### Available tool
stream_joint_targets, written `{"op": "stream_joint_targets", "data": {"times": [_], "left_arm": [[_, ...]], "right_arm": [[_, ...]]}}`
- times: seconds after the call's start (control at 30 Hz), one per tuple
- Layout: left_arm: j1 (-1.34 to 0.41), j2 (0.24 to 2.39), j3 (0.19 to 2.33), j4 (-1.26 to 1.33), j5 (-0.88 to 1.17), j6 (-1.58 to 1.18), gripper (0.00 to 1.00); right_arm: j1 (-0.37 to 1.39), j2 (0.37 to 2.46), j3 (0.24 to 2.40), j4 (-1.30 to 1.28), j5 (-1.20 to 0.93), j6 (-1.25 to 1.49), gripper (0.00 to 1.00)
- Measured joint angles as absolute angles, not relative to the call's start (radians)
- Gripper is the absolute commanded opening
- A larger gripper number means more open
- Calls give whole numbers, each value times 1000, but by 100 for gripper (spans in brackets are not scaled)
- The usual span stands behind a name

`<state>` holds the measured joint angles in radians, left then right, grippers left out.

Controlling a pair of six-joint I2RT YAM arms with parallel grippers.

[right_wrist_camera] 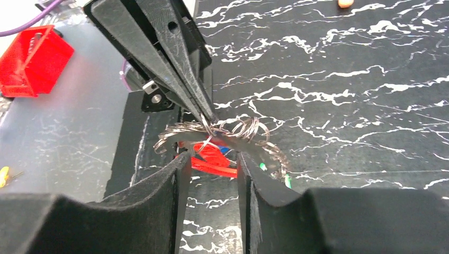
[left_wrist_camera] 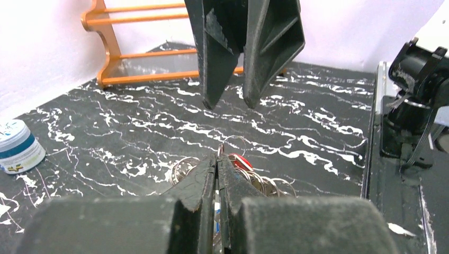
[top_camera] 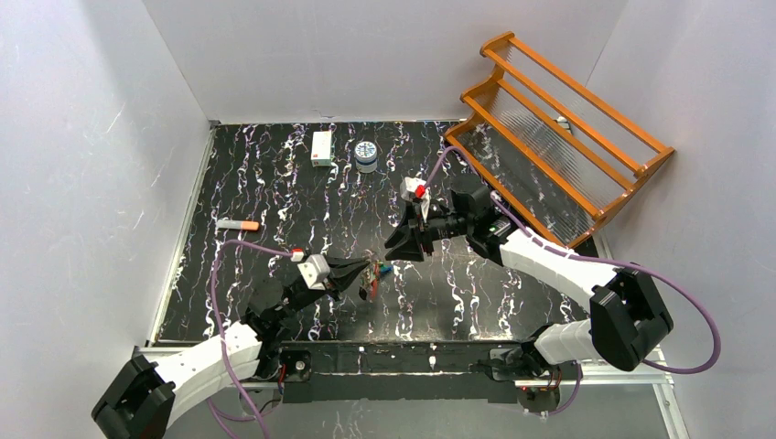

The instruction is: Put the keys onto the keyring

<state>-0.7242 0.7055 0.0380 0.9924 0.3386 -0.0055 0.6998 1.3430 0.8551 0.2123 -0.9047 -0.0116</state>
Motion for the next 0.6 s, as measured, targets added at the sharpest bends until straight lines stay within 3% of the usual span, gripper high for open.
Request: {"op": "stream_joint_targets", "data": {"times": [0.17,0.6], "left_arm": [[-724,765,20,1145,337,-48,0],[-724,809,20,1235,339,-68,0]], "right_arm": [[701,1348,855,249,-962,31,43],[701,1395,855,295,-997,132,55]]}}
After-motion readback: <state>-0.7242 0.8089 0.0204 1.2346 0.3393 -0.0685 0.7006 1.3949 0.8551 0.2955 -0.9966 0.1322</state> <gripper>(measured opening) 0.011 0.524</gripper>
